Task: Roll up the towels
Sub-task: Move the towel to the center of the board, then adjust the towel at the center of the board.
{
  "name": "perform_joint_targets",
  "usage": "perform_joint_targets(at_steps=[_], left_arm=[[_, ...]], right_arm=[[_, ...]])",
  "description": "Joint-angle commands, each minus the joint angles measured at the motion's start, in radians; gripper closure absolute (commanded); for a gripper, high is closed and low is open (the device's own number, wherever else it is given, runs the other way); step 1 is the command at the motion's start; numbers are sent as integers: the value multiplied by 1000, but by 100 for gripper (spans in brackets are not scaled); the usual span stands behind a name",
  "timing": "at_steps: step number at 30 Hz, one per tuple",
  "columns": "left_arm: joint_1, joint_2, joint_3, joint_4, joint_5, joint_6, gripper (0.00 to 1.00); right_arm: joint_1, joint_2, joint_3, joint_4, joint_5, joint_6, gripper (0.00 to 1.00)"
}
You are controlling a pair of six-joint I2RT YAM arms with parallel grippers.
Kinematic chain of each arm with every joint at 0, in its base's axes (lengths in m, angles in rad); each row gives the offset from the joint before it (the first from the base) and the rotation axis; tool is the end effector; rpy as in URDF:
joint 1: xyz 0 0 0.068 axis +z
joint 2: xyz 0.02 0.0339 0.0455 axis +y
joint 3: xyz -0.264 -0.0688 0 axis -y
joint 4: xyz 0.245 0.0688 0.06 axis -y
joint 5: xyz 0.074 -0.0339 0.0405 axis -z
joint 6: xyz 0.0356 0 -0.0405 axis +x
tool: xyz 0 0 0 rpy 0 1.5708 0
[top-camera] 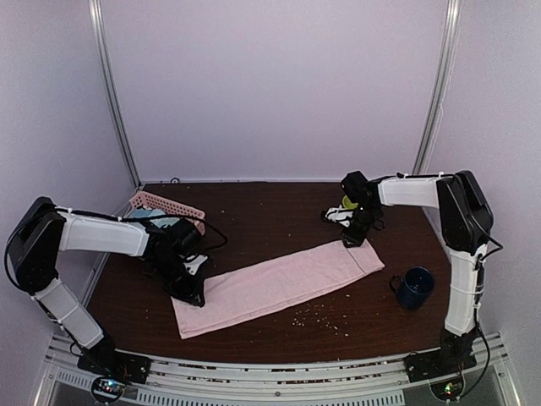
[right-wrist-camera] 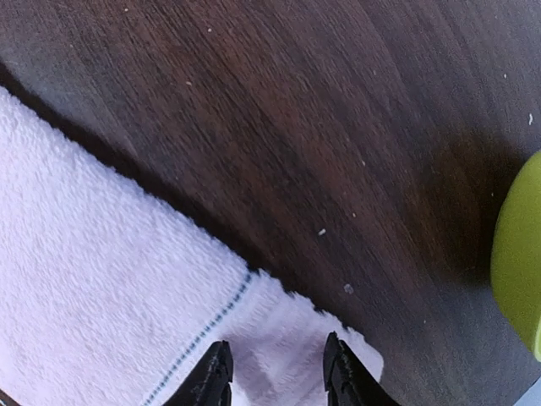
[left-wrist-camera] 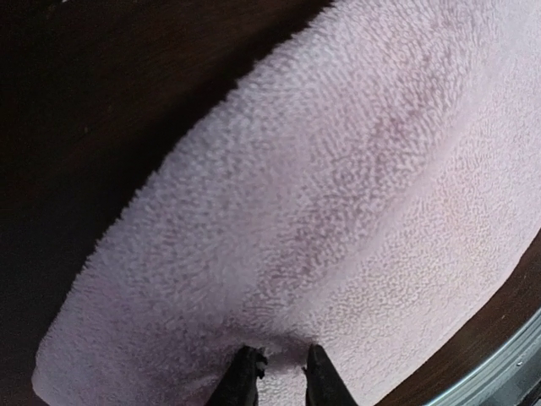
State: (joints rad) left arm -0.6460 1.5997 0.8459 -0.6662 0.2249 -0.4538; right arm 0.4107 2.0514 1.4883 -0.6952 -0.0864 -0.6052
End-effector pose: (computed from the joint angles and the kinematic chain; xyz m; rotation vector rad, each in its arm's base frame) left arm 0.2057 -0.1651 0.1460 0.3240 3.0855 -0.4212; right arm 0.3792 0.1685 0.1634 -1.3891 2.4558 0.0782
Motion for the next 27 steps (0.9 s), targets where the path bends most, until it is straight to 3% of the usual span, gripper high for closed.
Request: perform_joint_targets(at_steps=[1,7,9,10,11,12,13,14,15,16,20,27], left_arm=[[12,8,40,-111,-148,-8,74],[13,-111,147,-90,-197,15,70],[13,-160,170,-59,-218,47,69],[13,-187,178,-33,-237,65,67],[13,-225,177,4,-264,79,64],[13,-271,155,73,-289,92,61],[12,-331,109,168,-303,103,45],[13,-393,57,273,-318,101,11],[13,-445,-2,370,-352,72,3],[14,-494,-53,443,-384,37,2],[18,-552,-166,643,-317,18,5],[12,-345,-66,466,-138,41,70]], right_arm=[[-17,-117,22,-49,-117,73,60],[-114,-291,8,-35,-234,195,60],[-166,-335,-2,-24,-277,235,44],[-198,-355,-20,-4,-312,256,31],[-225,-370,-45,19,-353,285,6],[-251,-377,-66,29,-394,302,1],[-269,-373,-84,25,-429,300,0],[-278,-359,-87,3,-456,273,0],[-281,-340,-80,-33,-468,236,0],[-280,-318,-72,-73,-466,225,3],[-280,-259,-67,-124,-430,248,30],[-279,-185,-106,-139,-415,255,53]])
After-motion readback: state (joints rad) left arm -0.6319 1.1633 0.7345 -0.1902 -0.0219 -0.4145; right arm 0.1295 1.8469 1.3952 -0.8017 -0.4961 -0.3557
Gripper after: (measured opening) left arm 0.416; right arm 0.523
